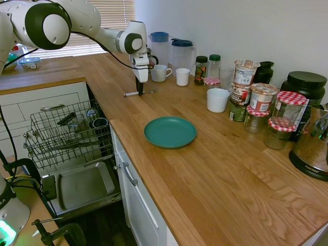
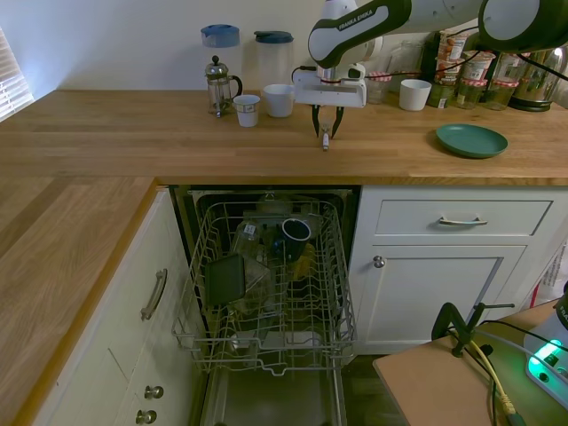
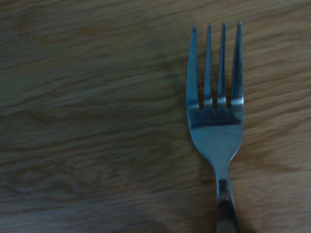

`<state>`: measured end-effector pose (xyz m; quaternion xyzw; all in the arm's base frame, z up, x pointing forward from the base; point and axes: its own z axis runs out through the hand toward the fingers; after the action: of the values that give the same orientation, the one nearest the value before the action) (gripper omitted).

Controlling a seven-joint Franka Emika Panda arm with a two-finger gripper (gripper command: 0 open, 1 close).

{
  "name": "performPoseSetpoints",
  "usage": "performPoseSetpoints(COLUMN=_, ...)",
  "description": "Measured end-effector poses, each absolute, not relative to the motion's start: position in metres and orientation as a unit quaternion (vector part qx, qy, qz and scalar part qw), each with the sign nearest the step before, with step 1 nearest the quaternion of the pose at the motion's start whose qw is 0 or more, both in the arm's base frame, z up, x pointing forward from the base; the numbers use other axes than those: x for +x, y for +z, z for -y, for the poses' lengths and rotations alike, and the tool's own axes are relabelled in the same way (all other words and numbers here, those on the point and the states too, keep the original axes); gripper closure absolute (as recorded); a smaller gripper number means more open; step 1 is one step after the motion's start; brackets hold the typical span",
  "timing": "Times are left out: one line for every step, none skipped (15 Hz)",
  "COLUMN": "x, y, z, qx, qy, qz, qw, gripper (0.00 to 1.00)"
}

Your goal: Put the fork in the dishwasher

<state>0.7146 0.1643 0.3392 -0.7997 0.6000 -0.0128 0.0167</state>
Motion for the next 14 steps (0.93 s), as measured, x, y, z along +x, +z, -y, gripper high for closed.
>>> performPoseSetpoints(x=0.715, y=0.339, z=-0.164, qx=-0.8, qy=-0.013, qz=-0.6, qw=0.017, gripper=1.0)
performPoseSetpoints(x=0.715, y=0.339, z=-0.165, qx=-0.8, qy=-0.013, qz=-0.6, qw=0.017, gripper=1.0)
performPoseSetpoints(x=0.715, y=0.339, z=-0.165, qx=-0.8, qy=-0.013, qz=-0.6, qw=0.017, gripper=1.0)
performPoseSetpoints(x=0.715, y=0.339, z=-0.165, qx=-0.8, qy=-0.013, qz=-0.599, qw=0.018, gripper=1.0)
performPoseSetpoints(x=0.715, y=0.34, z=-0.166, qx=-0.8, qy=-0.015, qz=-0.599, qw=0.019, gripper=1.0)
performPoseSetpoints(x=0.715, y=0.34, z=-0.166, qx=-0.801, qy=-0.015, qz=-0.599, qw=0.02, gripper=1.0)
performPoseSetpoints(x=0.715, y=0.34, z=-0.166, qx=-0.802, qy=-0.016, qz=-0.597, qw=0.021, gripper=1.0)
performPoseSetpoints(x=0.716, y=0.341, z=-0.165, qx=-0.802, qy=-0.016, qz=-0.597, qw=0.021, gripper=1.0)
performPoseSetpoints(x=0.716, y=0.342, z=-0.164, qx=-0.801, qy=-0.018, qz=-0.598, qw=0.023, gripper=1.0)
performPoseSetpoints(x=0.715, y=0.344, z=-0.163, qx=-0.801, qy=-0.021, qz=-0.598, qw=0.026, gripper=1.0)
performPoseSetpoints(x=0.712, y=0.349, z=-0.161, qx=-0.801, qy=-0.024, qz=-0.598, qw=0.028, gripper=1.0)
performPoseSetpoints(x=0.706, y=0.357, z=-0.161, qx=-0.801, qy=-0.026, qz=-0.598, qw=0.03, gripper=1.0)
performPoseSetpoints(x=0.697, y=0.367, z=-0.161, qx=-0.801, qy=-0.026, qz=-0.598, qw=0.029, gripper=1.0)
performPoseSetpoints(x=0.686, y=0.377, z=-0.161, qx=-0.801, qy=-0.027, qz=-0.598, qw=0.029, gripper=1.0)
